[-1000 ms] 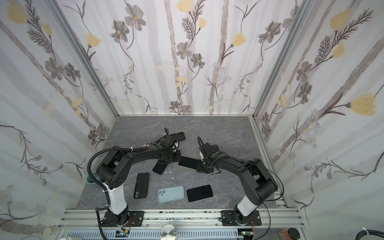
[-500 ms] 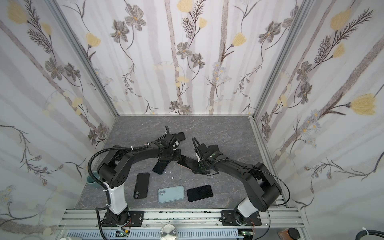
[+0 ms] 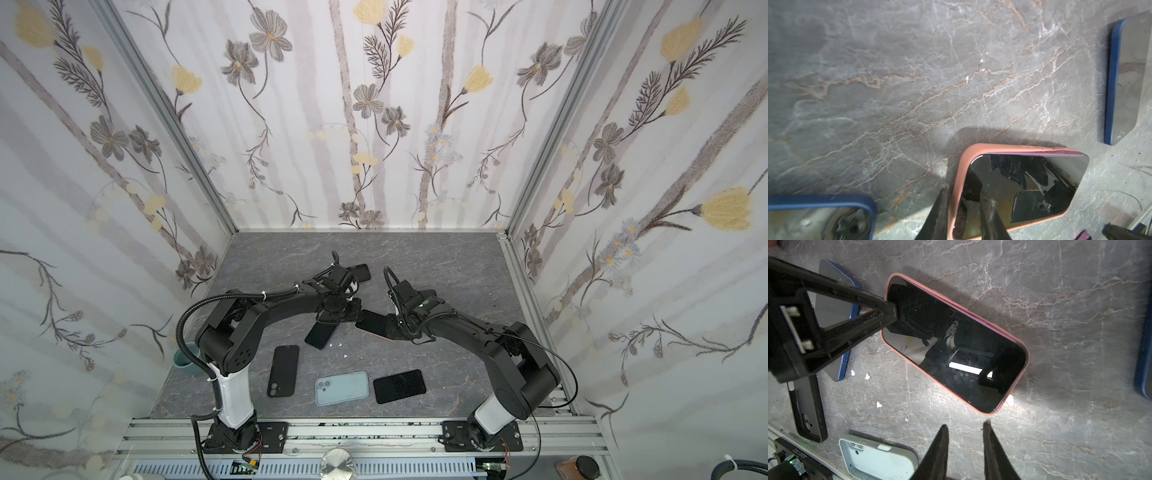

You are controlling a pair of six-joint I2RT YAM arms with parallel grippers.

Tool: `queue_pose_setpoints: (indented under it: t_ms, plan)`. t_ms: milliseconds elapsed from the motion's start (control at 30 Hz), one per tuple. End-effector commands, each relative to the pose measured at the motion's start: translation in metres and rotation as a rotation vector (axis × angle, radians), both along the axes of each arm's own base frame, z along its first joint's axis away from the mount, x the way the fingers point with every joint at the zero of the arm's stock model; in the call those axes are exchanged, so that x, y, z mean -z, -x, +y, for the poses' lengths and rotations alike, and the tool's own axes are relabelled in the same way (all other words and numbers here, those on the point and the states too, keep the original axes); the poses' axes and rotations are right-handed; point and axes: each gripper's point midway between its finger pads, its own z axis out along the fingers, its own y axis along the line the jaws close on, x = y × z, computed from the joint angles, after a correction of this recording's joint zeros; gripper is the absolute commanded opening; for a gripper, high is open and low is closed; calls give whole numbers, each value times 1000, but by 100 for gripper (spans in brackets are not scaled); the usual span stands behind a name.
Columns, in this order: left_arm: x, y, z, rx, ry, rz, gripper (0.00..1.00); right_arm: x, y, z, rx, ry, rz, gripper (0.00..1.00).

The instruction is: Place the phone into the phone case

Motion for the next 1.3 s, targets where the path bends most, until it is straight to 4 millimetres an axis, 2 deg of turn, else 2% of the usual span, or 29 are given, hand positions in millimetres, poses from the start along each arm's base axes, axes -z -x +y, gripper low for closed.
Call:
queue_pose_setpoints:
  t_ms: [0,167,233,333,667,900,1133,1267]
  plan:
    - [-1,0,0,14,-5,-3,26,-2,-6,-5,12,18,-24,30]
    - [-7,-6,-4,13,7,-16,26,-2,-22,-26,63,49,-49,29]
    - [-8,-8,-5,14,15,-16,26,0,-29,-32,73,63,-54,26]
    - [-7,-9,-9,15,25,-7,26,4,-34,-36,67,101,-49,18]
    - [1,-3,-7,25,17,10,25,31,-45,-38,46,194,-12,20]
    - [3,-1,-6,36,13,12,25,53,-37,-45,38,251,37,18]
    - [7,4,-5,33,20,37,25,72,-15,-57,2,359,105,17]
    - [10,6,-5,34,22,44,25,85,-5,-63,-10,388,148,14]
